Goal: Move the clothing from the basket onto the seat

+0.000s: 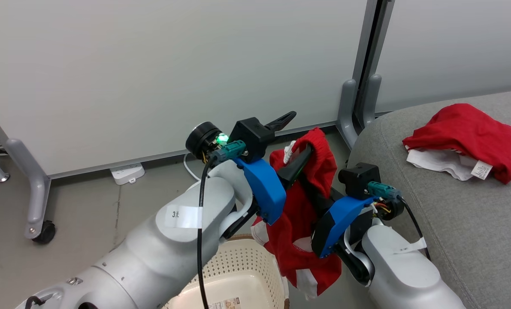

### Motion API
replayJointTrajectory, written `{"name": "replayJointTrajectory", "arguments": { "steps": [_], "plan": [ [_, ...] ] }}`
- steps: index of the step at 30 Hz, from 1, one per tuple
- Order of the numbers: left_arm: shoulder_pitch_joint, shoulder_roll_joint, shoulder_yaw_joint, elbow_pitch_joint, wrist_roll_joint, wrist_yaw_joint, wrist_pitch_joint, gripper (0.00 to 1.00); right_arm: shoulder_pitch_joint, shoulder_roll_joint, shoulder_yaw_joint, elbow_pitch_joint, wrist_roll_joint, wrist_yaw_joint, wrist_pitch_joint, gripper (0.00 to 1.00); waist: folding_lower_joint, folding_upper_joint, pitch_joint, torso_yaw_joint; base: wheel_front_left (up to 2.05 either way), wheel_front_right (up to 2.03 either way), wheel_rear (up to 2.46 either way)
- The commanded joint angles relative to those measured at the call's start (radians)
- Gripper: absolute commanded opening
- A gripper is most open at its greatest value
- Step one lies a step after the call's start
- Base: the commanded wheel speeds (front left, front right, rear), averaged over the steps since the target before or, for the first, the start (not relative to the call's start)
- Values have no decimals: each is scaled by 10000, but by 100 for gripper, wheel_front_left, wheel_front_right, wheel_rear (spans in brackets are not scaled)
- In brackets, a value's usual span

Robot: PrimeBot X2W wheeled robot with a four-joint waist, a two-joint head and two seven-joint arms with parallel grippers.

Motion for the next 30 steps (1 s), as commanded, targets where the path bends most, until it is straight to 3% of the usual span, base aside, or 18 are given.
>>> {"name": "replayJointTrajectory", "arguments": {
  "steps": [1, 9, 16, 22, 30],
  "plan": [
    [212, 74, 164, -11, -12, 73, -56, 100, -219, -19, -12, 34, 64, 1, -82, 0, 0, -1, 8, 8, 0, 0, 0],
    [2155, 1090, 1735, -1475, 375, 508, -55, 100, -249, -19, -161, 17, 128, 1, -193, 0, 0, -1, 78, -62, 0, 0, 0],
    [4674, 2102, 3668, -3192, 1533, 965, -53, 100, -313, -17, -597, 184, -93, 1, -302, 0, 0, -1, 160, 14, 0, 0, 0],
    [6672, 2339, 5429, -4358, 2518, 1013, -51, 100, -235, -17, -888, 255, -281, 3, -342, 0, 0, -1, 180, 127, 0, 0, 0],
    [8069, 2038, 6765, -4593, 3377, 580, -52, 100, -116, -17, -1071, 197, -390, 1, -291, 0, 0, -1, 177, 200, 0, 0, 0]
  ]
}}
